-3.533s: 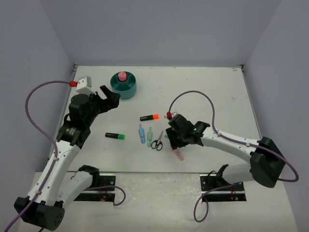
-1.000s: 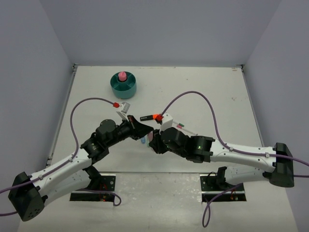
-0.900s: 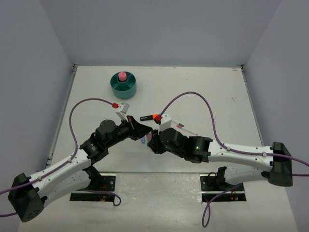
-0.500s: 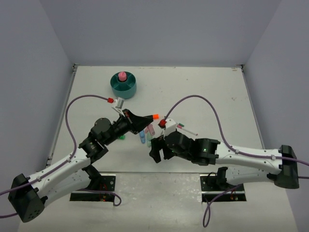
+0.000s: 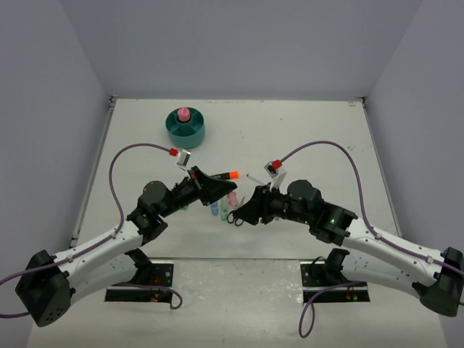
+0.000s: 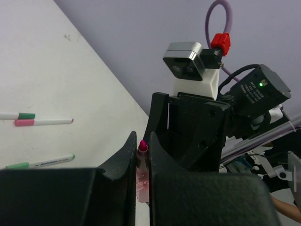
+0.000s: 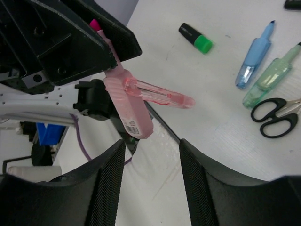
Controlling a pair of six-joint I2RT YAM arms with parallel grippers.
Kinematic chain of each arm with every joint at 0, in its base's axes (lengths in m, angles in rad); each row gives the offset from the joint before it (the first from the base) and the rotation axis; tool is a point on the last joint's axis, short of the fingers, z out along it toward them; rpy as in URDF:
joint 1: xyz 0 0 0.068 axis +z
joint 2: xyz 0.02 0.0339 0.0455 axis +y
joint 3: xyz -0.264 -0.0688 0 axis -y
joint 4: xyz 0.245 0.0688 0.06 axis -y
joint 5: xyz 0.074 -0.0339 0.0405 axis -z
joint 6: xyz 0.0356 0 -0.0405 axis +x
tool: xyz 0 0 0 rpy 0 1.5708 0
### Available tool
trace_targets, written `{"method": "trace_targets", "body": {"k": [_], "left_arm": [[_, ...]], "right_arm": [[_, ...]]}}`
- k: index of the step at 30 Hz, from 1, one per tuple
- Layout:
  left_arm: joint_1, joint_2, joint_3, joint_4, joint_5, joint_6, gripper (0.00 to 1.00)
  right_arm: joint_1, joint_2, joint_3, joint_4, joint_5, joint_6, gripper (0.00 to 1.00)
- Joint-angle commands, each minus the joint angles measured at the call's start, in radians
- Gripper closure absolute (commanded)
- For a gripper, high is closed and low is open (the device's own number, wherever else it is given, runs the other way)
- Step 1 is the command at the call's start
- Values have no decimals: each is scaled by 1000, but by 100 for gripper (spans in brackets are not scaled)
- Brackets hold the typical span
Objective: Sort the stationery into containers
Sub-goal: Pick up the pen from the center of the board, then close the pen cap on the pen.
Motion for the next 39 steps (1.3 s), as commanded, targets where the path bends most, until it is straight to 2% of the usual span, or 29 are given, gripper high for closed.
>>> {"method": "trace_targets", "body": {"k": [1,14,16,17,19,20,24,25,26,28,29,32,34,36,39], "left_arm": [[1,3,-12,122,34,-34,100],[-7,43,-42,185,79,-61,100],[-9,40,-43,185,81,-57,100],[-10,39,-46,184,84,-54,100],[-10,36,-46,168,84,-44,100],[-11,33,-44,160,82,-37,100],[-10,23,-17,89,72,4,100],[-10,19,-3,83,70,17,96],[-11,14,25,46,70,31,84],[-10,0,81,-73,49,102,73],[-10,-8,110,-108,37,130,64],[-10,-35,188,-214,-4,205,24],[-10,-52,248,-291,-45,264,6],[-10,-78,269,-364,-98,299,0],[-10,-101,283,-423,-166,355,0]], "right_arm": [[-11,25,13,129,-99,42,51],[-61,91,70,211,-110,75,54],[-64,98,82,211,-108,75,57],[-66,102,84,214,-107,74,62],[-67,107,83,220,-114,73,84],[-68,108,78,224,-116,74,91],[-67,106,51,248,-128,73,99],[-67,106,48,249,-130,69,100],[-67,106,41,251,-140,59,100],[-68,99,33,261,-144,43,100],[-68,97,28,266,-148,38,100],[-68,90,17,276,-155,17,100],[-67,85,13,279,-166,3,100],[-67,80,7,288,-202,-25,100],[-68,73,1,317,-275,-64,100]]}}
